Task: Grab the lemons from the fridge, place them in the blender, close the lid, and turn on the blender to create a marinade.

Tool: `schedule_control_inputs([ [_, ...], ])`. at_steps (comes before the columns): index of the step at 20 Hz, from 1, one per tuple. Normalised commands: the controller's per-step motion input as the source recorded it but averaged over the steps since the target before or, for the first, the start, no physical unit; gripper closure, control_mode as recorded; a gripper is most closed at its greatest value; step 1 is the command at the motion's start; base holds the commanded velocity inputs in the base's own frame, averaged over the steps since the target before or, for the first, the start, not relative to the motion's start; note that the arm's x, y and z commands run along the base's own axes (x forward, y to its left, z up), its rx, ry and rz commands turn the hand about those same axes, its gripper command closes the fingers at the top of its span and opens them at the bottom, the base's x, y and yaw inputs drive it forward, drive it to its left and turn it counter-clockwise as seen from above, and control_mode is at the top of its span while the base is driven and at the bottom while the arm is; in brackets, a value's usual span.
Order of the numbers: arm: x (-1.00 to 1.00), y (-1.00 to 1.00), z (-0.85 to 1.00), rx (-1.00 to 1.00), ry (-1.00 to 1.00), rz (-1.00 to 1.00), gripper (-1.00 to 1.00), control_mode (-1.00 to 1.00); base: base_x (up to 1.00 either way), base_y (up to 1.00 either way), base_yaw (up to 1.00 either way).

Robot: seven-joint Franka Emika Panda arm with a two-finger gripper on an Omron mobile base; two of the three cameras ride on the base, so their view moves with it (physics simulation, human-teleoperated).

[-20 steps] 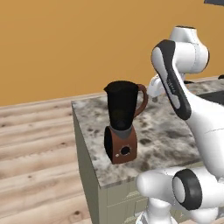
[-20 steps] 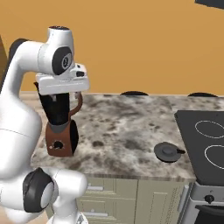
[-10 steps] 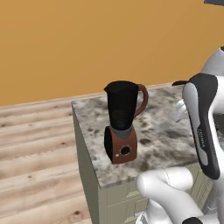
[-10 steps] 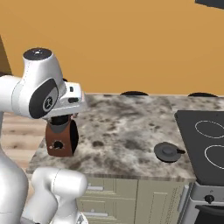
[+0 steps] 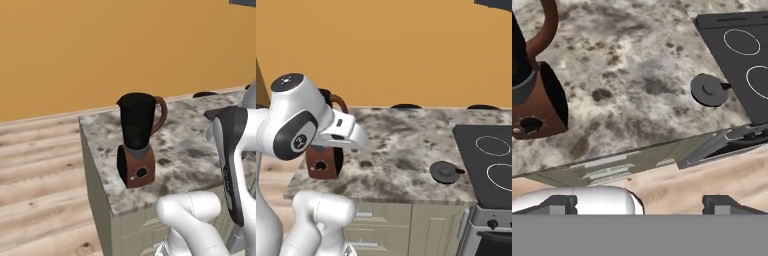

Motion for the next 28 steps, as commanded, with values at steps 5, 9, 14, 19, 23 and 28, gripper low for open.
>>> schedule_control_inputs([
  [5,0.0,0.0,0.0,0.0,0.0,0.0,-1.0,1.0,0.03,-0.1,-0.04],
  [9,0.0,0.0,0.0,0.0,0.0,0.0,-1.0,1.0,0.0,-0.97,-0.54],
  [14,0.0,0.0,0.0,0.0,0.0,0.0,-1.0,1.0,0.0,-0.74,-0.73],
  [19,0.0,0.0,0.0,0.0,0.0,0.0,-1.0,1.0,0.0,-0.69,-0.75],
  [23,0.0,0.0,0.0,0.0,0.0,0.0,-1.0,1.0,0.08,-0.77,-0.69],
  [28,0.0,0.0,0.0,0.0,0.0,0.0,-1.0,1.0,0.61,-0.73,-0.53],
])
